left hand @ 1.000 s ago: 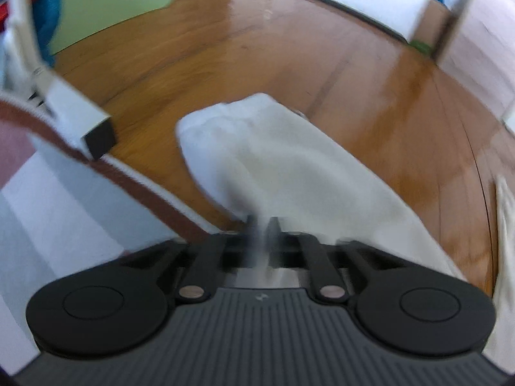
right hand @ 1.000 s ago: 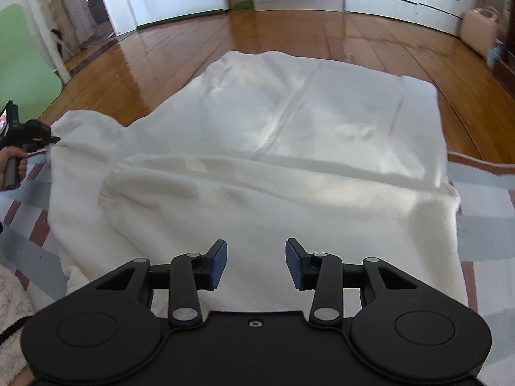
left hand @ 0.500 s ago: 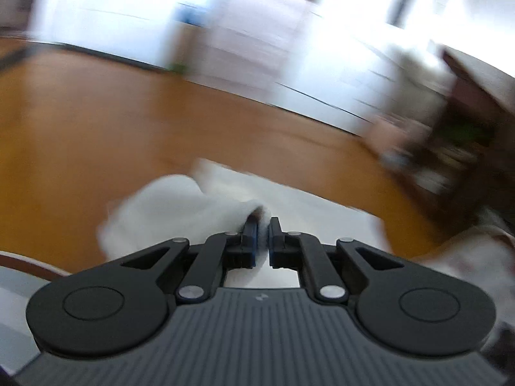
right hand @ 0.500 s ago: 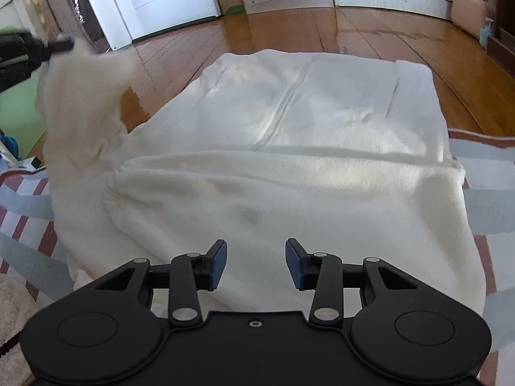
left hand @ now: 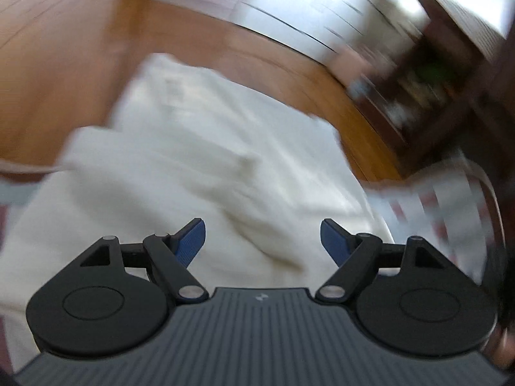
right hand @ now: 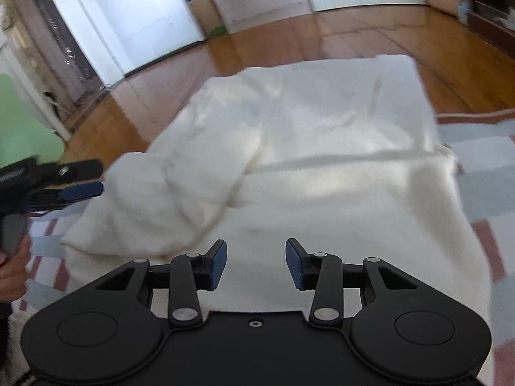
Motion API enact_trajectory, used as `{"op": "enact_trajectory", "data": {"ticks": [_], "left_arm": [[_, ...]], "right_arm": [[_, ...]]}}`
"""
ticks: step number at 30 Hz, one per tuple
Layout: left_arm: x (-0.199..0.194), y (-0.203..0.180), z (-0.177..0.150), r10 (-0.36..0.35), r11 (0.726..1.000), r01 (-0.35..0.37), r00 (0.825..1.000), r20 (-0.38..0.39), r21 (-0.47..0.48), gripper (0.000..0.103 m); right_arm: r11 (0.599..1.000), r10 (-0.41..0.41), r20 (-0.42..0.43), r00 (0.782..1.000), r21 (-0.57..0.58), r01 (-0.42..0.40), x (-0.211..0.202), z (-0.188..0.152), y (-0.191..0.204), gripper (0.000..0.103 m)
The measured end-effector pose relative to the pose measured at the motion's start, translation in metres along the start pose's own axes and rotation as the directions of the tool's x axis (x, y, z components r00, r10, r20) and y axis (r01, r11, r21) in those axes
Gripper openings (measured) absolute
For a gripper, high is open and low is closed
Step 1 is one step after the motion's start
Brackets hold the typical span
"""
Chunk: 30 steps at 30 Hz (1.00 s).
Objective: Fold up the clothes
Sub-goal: 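Grasp the other sleeve cuff with the right tool and lift it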
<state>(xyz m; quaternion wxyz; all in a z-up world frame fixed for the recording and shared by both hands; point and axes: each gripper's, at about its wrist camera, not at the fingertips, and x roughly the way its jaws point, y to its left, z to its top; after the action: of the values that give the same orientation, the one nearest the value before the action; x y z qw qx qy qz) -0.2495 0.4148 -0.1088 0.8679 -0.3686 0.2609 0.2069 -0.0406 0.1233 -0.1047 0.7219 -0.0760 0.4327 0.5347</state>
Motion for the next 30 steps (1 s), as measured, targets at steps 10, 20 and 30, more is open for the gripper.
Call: {"op": "enact_trajectory", "data": {"ticks": [10,20,30], "left_arm": [[0.015,0.096,-0.008,0.167,0.926,-0.208,0.974,-0.151,-0.315,0.075],[0.003,0.103,-0.009,0.132,0.915,-0.173,0.982,-0.135,-0.365,0.075],[-0.019,0.069,0.01,0.189,0.969,-0.192,0.981,-0.037,-0.153,0.078]], "right_arm": [[0.908,-0.011,0.026,1.0,-0.418,0.021,0.076,0.028,0.096,0.084],[0.932,-0.183,0.288,0.94,-0.254,0.259,0.043,0.037,0.078,0.01],[0.956,-0.289,0.02,0.957,0.053,0.288,0.0,-0.036,-0.008,0.021]]}}
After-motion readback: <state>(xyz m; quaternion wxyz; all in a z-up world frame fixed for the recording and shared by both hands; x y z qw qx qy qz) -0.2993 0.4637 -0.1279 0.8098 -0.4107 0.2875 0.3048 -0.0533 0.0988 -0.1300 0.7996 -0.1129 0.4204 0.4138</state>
